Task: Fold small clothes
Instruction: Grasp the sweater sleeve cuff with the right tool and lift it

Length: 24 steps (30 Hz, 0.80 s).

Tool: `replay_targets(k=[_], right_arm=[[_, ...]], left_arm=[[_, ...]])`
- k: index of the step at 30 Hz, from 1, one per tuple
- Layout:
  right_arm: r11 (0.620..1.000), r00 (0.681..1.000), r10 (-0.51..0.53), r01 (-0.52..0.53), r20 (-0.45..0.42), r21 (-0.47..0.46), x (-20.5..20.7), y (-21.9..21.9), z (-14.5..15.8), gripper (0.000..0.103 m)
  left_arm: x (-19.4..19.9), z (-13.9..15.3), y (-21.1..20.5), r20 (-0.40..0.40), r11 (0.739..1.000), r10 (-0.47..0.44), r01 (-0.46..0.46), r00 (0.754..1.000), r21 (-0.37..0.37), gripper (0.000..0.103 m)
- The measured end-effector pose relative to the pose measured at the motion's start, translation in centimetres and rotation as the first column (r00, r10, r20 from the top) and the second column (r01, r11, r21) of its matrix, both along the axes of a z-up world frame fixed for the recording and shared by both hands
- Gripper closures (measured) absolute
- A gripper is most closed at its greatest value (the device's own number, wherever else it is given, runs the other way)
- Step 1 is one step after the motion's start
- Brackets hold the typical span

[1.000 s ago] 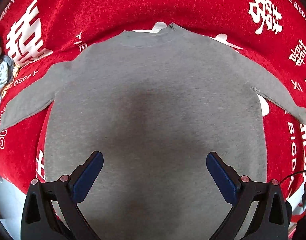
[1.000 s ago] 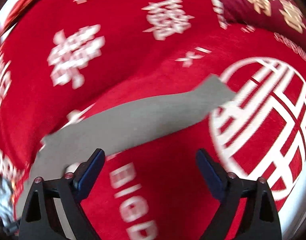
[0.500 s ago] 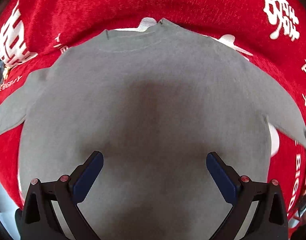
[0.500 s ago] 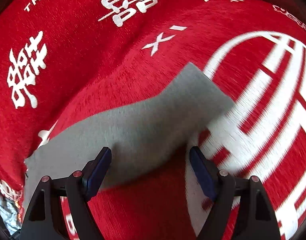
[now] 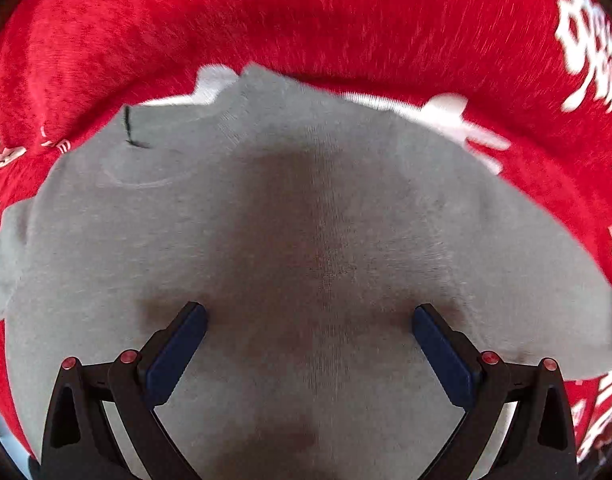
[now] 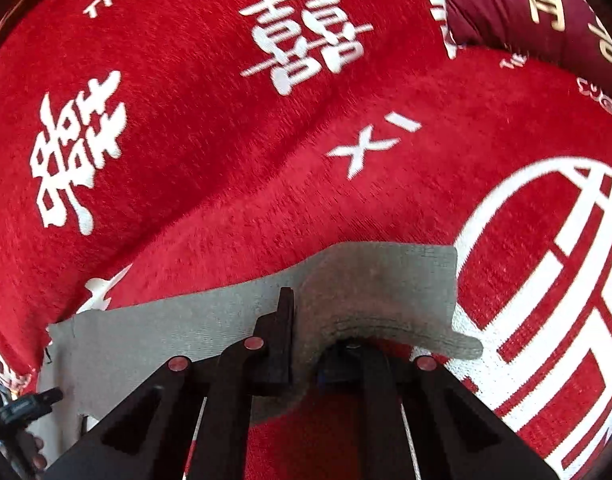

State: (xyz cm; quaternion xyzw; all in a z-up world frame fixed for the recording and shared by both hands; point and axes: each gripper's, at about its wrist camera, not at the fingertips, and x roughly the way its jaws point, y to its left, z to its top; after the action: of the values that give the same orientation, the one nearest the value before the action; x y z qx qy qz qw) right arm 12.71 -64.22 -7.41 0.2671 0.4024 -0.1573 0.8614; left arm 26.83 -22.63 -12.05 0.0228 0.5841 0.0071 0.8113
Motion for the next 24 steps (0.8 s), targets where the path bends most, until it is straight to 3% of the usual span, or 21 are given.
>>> replay_targets(k=[2, 6, 10, 11, 18, 24], right_arm=[[1.0, 0.999, 0.023, -0.023, -0.04, -0.001, 0.5, 0.1, -0.6, 0.094], [0.997, 0.993, 0.006, 0.002, -0.114, 0.073, 1.2, -0.7, -3.2, 0.091], [0.987, 0.993, -0.067, 0.08, -0.093, 0.142, 0.2, -2.1, -4.3, 0.063], [0.982, 0.994, -0.072, 0.085, -0.083, 0.166, 0.0, -2.3, -4.4, 0.06], [0.992, 0.993, -0.043, 0.055, -0.106, 0.112, 0.3, -1.6, -4.1, 0.06], [0.998, 0.993, -0.019, 0.026, -0.12, 0.059, 0.8, -1.0, -3.8, 0.065]], left_arm=[[-0.2, 0.0, -0.7, 0.051, 0.999, -0.033, 0.031, 0.998, 0.04, 0.0], [0.0, -0.3, -0.6, 0.05, 0.999, -0.031, 0.029, 0.998, 0.027, 0.0], [0.3, -0.4, -0.6, 0.066, 0.999, -0.039, 0.037, 0.997, 0.026, 0.0], [0.5, -0.4, -0.7, 0.071, 0.999, -0.037, 0.035, 0.997, 0.025, 0.0], [0.1, -0.6, -0.6, 0.095, 0.999, -0.032, 0.03, 0.995, 0.019, 0.0], [-0.4, -0.6, -0.7, 0.096, 0.999, -0.033, 0.032, 0.995, 0.012, 0.0]])
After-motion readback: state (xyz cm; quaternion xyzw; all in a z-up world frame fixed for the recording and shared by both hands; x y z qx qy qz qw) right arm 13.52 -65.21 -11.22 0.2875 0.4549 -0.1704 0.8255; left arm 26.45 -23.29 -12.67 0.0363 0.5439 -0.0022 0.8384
